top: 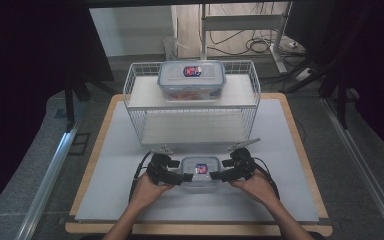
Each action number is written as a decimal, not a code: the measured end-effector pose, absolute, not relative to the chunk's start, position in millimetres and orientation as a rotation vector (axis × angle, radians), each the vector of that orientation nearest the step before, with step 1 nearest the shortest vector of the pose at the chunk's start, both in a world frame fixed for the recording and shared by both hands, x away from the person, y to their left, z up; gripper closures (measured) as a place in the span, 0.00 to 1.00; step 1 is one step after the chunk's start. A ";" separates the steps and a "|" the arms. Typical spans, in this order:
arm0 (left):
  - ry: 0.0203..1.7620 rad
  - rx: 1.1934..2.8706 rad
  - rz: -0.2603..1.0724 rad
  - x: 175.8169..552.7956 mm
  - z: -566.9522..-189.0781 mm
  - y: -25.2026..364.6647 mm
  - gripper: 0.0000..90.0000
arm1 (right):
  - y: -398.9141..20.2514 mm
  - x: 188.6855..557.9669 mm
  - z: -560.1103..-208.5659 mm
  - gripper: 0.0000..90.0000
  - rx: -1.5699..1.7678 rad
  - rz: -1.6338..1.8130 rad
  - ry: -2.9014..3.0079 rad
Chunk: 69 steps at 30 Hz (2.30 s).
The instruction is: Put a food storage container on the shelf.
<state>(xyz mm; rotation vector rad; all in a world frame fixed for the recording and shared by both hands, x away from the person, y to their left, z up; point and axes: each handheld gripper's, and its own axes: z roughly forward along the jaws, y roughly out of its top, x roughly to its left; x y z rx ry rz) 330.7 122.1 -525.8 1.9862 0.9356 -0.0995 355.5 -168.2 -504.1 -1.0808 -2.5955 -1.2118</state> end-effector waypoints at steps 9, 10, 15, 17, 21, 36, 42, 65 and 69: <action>0.940 1.976 -0.139 322.9 -521.9 127.0 0.35 | -171.5 352.9 -503.2 0.38 -1.045 -1.215 -2.535; 0.940 1.976 -0.139 322.9 -521.9 127.0 0.37 | -171.5 352.9 -503.2 0.38 -1.045 -1.215 -2.535; 0.939 1.984 -0.129 311.6 -520.9 127.2 0.42 | -175.0 341.0 -501.2 0.45 -1.024 -1.218 -2.561; 0.937 1.983 -0.131 309.6 -521.4 127.8 0.44 | -176.1 339.3 -500.9 0.46 -1.019 -1.217 -2.565; 0.933 1.929 -0.151 305.4 -522.2 134.4 0.52 | -183.0 333.7 -499.3 0.57 -1.006 -1.256 -2.542; 0.952 1.844 -0.226 303.3 -529.2 144.0 0.60 | -195.8 326.8 -503.0 0.72 -1.055 -1.334 -2.452; 0.958 1.835 -0.241 305.3 -529.9 144.3 0.60 | -195.4 329.2 -505.4 0.70 -1.048 -1.337 -2.446; 0.964 1.813 -0.274 309.6 -530.0 144.2 0.62 | -196.4 335.9 -510.9 0.62 -1.104 -1.360 -2.308; 0.977 1.814 -0.263 310.3 -528.0 142.2 0.61 | -195.8 334.9 -508.4 0.62 -1.115 -1.381 -2.319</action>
